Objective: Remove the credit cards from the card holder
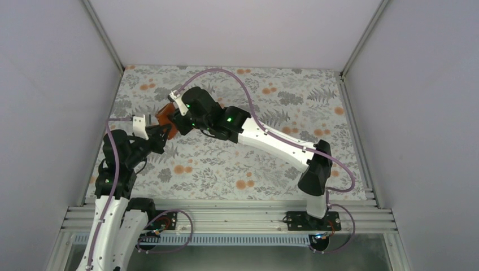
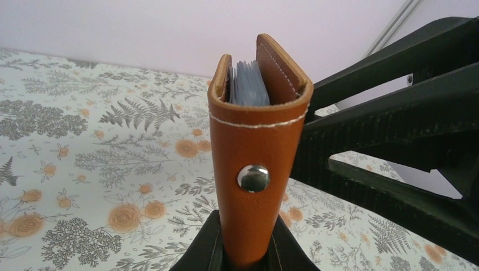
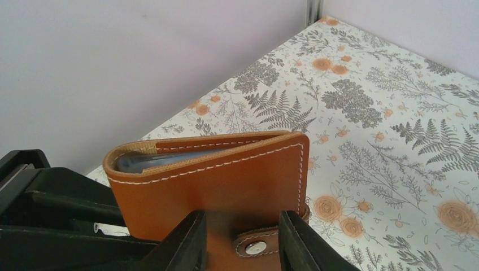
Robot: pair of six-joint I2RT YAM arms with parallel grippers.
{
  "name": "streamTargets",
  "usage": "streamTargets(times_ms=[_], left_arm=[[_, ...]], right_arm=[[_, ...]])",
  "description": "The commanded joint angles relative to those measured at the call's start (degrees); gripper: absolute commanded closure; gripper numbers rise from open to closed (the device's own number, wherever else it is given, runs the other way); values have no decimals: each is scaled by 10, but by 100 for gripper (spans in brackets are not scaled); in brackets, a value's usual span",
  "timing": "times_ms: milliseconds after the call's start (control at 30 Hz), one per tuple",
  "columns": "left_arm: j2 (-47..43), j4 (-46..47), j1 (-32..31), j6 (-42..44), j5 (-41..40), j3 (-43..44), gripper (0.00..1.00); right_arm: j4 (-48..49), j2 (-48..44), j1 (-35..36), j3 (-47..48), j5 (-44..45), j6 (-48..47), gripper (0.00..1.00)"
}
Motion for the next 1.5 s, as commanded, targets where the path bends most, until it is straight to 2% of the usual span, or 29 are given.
streamTargets(times_ms=[0,733,900,1167,1333,1467], left_arm=[[-2,28,4,-11,2,1,98],[-3,31,5,-10,1,-3,98],[-3,32,5,-8,5,-4,98],[-3,32,4,5,25,-5,98],[9,29,1,-1,52,-5,98],[17,30,-5,1,51,-1,98]], right_arm=[[-9,7,7,6,-1,11,66],[-24,24,10,-5,2,18,70],[-17,24,10,-3,7,17,79],[-32,43,7,24,60,11,83],[-45,57,5,43,104,15,96],[-39,49,-3,26,110,20,96]])
